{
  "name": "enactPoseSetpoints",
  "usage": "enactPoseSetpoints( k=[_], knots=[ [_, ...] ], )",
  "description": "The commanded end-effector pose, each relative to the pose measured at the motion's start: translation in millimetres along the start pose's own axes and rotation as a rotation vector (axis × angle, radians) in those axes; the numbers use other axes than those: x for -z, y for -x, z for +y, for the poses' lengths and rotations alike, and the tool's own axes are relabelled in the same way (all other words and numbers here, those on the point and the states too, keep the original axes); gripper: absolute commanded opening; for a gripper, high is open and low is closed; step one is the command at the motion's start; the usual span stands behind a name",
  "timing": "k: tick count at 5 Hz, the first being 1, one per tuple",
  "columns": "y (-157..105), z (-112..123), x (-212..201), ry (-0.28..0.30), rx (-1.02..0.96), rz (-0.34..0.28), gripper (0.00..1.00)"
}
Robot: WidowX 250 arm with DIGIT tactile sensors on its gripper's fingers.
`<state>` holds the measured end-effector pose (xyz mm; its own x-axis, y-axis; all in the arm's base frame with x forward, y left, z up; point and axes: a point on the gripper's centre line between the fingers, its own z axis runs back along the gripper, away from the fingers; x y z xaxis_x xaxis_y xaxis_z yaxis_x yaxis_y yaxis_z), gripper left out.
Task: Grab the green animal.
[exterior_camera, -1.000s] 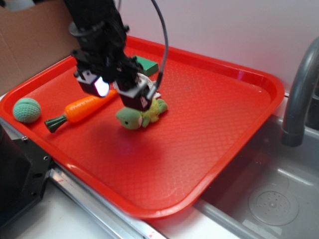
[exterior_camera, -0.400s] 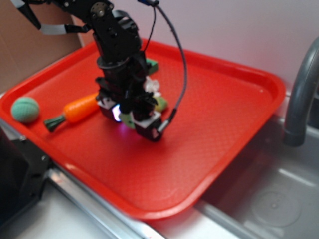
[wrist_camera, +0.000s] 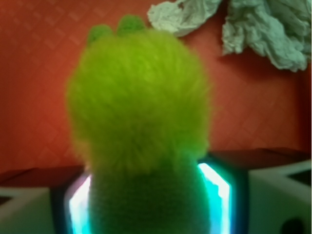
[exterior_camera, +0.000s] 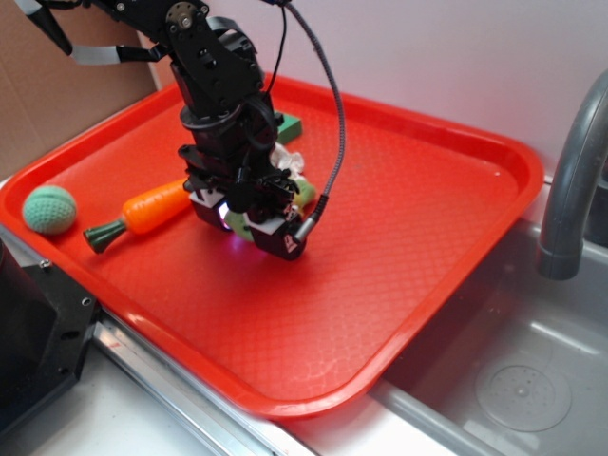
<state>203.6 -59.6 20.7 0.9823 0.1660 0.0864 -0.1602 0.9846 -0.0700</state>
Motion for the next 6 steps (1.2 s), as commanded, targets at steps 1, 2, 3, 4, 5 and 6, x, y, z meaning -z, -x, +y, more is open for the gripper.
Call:
enactPoseSetpoints(
  k=[1,2,3,4,5,6],
  knots=[
    [-8,-7,-66,-0.053,0.123,0.047,0.00],
    [-3,-11,-114,-0.059,0.127,0.041,0.00],
    [7,-10,-159,-0.006,0.125,0.023,0.00],
    [18,-5,-194,0.050,0.109,-0.010,0.00],
    [32,0,-210,0.047,0.093,-0.052,0.00],
    [26,-1,-200,0.014,0.141,-0.025,0.00]
  ],
)
